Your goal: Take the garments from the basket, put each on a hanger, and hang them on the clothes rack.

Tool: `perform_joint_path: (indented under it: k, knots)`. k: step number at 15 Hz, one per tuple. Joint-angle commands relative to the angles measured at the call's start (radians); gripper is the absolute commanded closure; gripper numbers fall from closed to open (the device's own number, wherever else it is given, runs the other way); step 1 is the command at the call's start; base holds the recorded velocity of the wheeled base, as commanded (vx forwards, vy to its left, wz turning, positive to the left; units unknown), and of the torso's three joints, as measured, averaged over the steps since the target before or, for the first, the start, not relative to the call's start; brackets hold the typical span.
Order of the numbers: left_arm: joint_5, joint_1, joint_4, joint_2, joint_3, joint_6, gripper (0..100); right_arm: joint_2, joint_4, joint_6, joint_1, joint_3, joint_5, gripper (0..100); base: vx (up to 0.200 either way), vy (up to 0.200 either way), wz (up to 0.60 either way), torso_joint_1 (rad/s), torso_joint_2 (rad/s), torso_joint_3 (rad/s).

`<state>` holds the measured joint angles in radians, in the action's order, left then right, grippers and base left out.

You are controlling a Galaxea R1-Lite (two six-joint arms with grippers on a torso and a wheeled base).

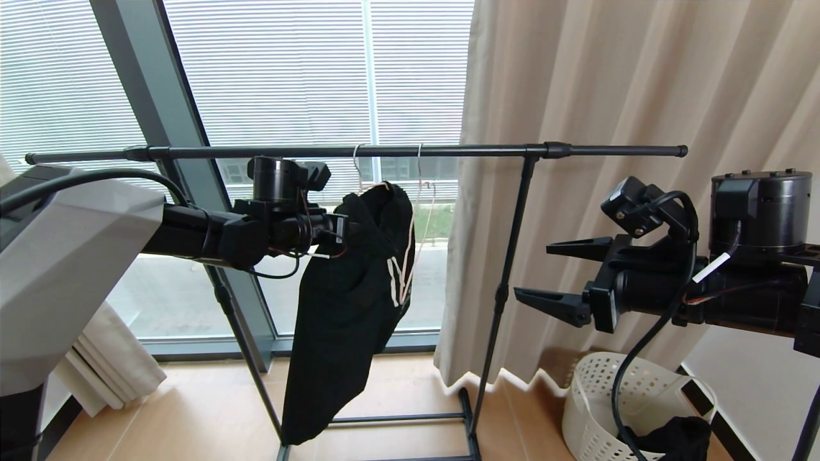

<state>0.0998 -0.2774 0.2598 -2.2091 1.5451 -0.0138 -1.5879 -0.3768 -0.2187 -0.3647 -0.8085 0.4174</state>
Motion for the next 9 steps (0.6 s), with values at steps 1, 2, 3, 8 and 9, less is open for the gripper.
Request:
perform_joint_path:
  k: [1,2,3,8,9]
  knots:
    - [-0.002,0.0,-0.004,0.006,-0.01,0.002,0,-0.001,-0.001,-0.001,0.0,0.0,0.001,0,0.0,0.0,0.0,0.0,0.0,0.0]
    - [-0.003,-0.003,-0.005,0.028,-0.019,0.009,0,0.0,-0.001,-0.001,0.0,0.0,0.001,0,0.0,0.0,0.0,0.0,0.0,0.0]
    - [-0.003,-0.009,-0.008,0.086,-0.057,0.015,0,0.003,-0.002,0.001,0.0,0.0,-0.002,0,0.0,0.0,0.0,0.0,0.0,0.0]
    - [-0.011,-0.005,-0.063,0.427,-0.333,0.014,0,0.175,-0.002,0.002,0.0,0.083,-0.167,0,0.0,0.0,0.0,0.0,0.0,0.0]
    - [-0.017,0.006,-0.086,0.621,-0.516,0.012,0,0.367,0.013,0.015,0.003,0.17,-0.276,0,0.0,0.0,0.0,0.0,0.0,0.0]
